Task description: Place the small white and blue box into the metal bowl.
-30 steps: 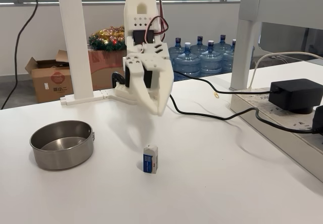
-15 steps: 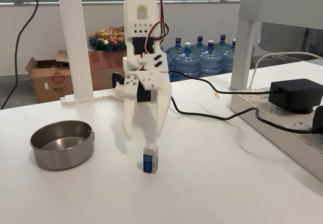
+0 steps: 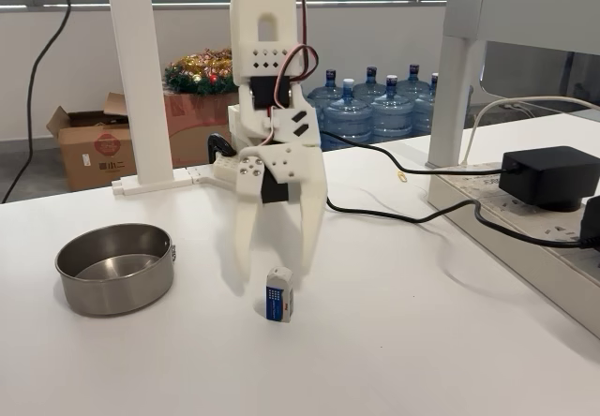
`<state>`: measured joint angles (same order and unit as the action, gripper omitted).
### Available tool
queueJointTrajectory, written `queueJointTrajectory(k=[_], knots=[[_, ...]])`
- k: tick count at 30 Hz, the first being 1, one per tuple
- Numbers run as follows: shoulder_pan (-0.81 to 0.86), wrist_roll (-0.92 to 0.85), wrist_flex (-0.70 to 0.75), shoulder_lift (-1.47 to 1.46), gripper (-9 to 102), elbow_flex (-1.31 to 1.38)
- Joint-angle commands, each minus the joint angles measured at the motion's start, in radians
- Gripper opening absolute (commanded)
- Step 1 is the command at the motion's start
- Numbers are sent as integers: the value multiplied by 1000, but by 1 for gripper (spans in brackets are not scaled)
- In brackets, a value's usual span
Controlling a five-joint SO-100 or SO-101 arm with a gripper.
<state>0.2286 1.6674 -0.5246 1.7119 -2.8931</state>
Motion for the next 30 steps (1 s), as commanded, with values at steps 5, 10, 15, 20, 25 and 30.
queueJointTrajectory(k=[5, 10, 15, 20, 25, 30], knots=[[-3, 12, -192, -193, 25, 89], [-3, 11, -310, -295, 25, 120], [-3, 11, -318, -296, 25, 124], [5, 11, -318, -288, 24, 126], [11, 11, -318, -291, 24, 146], [11, 11, -307, -305, 25, 192]])
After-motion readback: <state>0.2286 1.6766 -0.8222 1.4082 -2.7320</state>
